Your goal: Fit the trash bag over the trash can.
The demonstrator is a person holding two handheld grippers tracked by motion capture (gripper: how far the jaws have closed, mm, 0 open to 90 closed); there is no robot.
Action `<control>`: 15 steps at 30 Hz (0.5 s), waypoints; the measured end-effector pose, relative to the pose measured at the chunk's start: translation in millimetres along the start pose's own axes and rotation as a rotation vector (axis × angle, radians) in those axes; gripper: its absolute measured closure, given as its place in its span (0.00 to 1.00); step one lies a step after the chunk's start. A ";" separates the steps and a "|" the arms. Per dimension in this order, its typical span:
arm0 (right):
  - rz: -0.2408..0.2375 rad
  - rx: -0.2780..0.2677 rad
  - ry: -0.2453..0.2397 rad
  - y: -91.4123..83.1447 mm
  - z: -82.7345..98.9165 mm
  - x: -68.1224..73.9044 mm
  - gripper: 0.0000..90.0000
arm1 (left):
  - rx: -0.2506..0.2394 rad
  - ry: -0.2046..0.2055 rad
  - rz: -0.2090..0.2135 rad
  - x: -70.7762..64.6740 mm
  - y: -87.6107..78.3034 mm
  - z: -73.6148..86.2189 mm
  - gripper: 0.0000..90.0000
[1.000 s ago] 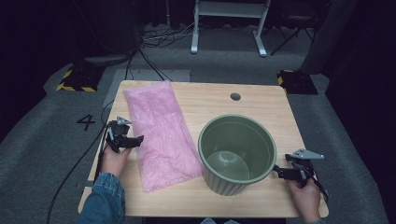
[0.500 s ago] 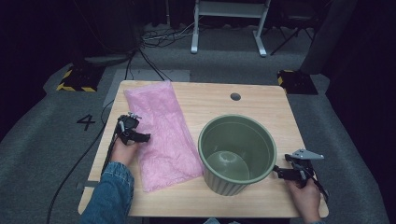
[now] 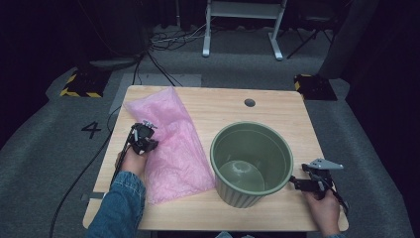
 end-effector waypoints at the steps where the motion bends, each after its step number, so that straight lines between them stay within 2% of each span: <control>1: 0.000 0.000 0.001 0.0 0.0 0.1 0.22 | -0.010 -0.008 0.017 -0.8 -0.6 1.4 0.98; 2: 0.000 0.000 0.001 0.0 0.0 0.1 0.22 | -0.031 -0.021 0.037 -2.0 -1.7 2.6 0.98; 3: -0.001 0.000 0.001 0.0 0.0 0.1 0.22 | -0.052 -0.014 0.049 -1.8 -4.7 3.3 0.98; 7: 0.000 -0.001 0.001 0.1 -0.1 0.1 0.22 | -0.177 -0.050 0.104 -2.1 -22.8 4.3 0.98; 15: -0.001 -0.001 0.001 0.2 -0.1 0.2 0.22 | -0.345 -0.057 0.161 0.1 -66.0 6.1 0.98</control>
Point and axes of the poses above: each handheld gripper's, and its own axes: y roughly forward along the jaws, z roughly out of its underside, x roughly to its left, the point moved 4 cm from there along y, roughly forward along the jaws, and after that the axes turned 6 degrees about -z, right-handed, at the moved point
